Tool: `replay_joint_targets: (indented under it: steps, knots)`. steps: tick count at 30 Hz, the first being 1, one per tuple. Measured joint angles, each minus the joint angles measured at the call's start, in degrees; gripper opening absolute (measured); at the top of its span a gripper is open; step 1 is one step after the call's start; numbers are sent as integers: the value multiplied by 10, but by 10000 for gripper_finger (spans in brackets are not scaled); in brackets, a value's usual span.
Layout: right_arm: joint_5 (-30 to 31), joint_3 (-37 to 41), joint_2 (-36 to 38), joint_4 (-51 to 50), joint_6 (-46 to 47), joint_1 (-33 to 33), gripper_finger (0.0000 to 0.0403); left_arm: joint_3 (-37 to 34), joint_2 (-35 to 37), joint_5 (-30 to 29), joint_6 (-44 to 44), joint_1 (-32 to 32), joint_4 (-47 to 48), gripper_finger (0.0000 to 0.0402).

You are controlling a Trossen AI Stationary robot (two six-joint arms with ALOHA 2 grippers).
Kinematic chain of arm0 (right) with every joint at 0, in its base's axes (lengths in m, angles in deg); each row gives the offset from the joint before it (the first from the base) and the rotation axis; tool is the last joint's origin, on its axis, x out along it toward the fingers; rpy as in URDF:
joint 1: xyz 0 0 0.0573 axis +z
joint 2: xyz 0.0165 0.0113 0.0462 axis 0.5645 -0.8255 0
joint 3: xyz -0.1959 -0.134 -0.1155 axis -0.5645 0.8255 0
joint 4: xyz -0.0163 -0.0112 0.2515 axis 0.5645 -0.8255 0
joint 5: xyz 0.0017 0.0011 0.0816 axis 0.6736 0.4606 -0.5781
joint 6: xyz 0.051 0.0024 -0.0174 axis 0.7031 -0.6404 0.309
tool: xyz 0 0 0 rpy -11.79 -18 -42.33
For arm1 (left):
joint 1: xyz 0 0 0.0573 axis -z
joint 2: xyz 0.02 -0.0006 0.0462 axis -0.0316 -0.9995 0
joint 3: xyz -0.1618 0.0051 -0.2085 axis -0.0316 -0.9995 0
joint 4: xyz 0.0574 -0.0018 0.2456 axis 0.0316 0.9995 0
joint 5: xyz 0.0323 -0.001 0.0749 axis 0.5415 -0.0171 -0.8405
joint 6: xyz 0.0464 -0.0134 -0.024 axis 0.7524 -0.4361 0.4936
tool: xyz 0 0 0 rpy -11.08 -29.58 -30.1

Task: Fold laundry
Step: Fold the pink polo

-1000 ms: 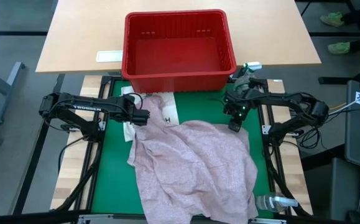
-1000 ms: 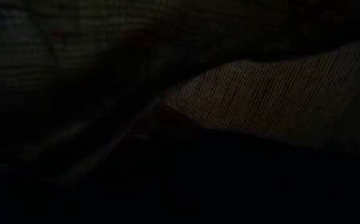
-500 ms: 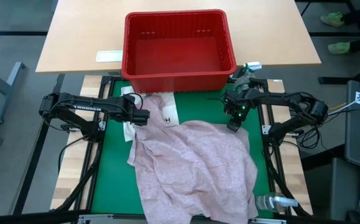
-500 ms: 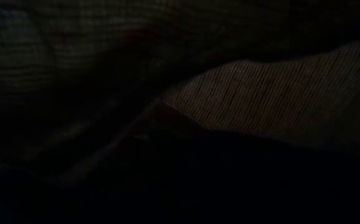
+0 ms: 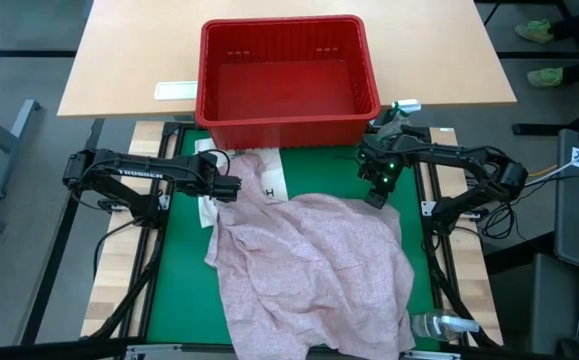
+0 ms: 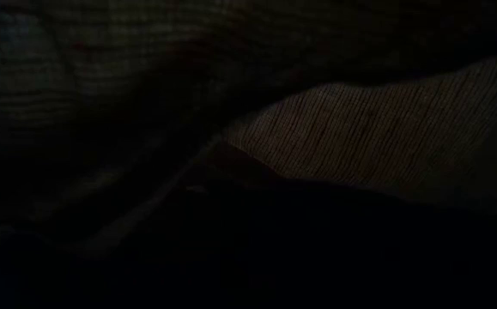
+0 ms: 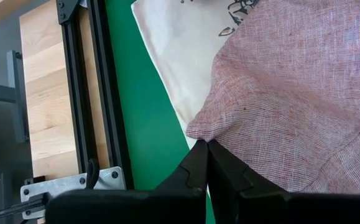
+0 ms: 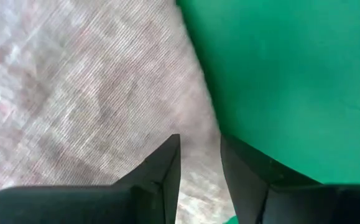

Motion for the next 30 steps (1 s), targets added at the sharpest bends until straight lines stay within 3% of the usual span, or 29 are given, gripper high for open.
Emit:
replay_joint_targets:
  steps: [3, 7, 12, 26, 30]
  knots:
    - [1, 12, 0, 2, -6, 1, 115, 0, 0, 0, 0, 0, 0, 0]
    - [49, 34, 0, 13, -5, 1, 115, 0, 0, 0, 0, 0, 0, 0]
    - [50, 64, -3, 42, 6, 1, 115, 0, 0, 0, 0, 0, -1, 0]
    - [70, 58, -119, 50, 38, 0, 114, 0, 0, 0, 0, 0, -14, 0]
    - [65, 56, -126, 48, 33, -1, 87, 0, 0, 0, 2, 0, -14, 0]
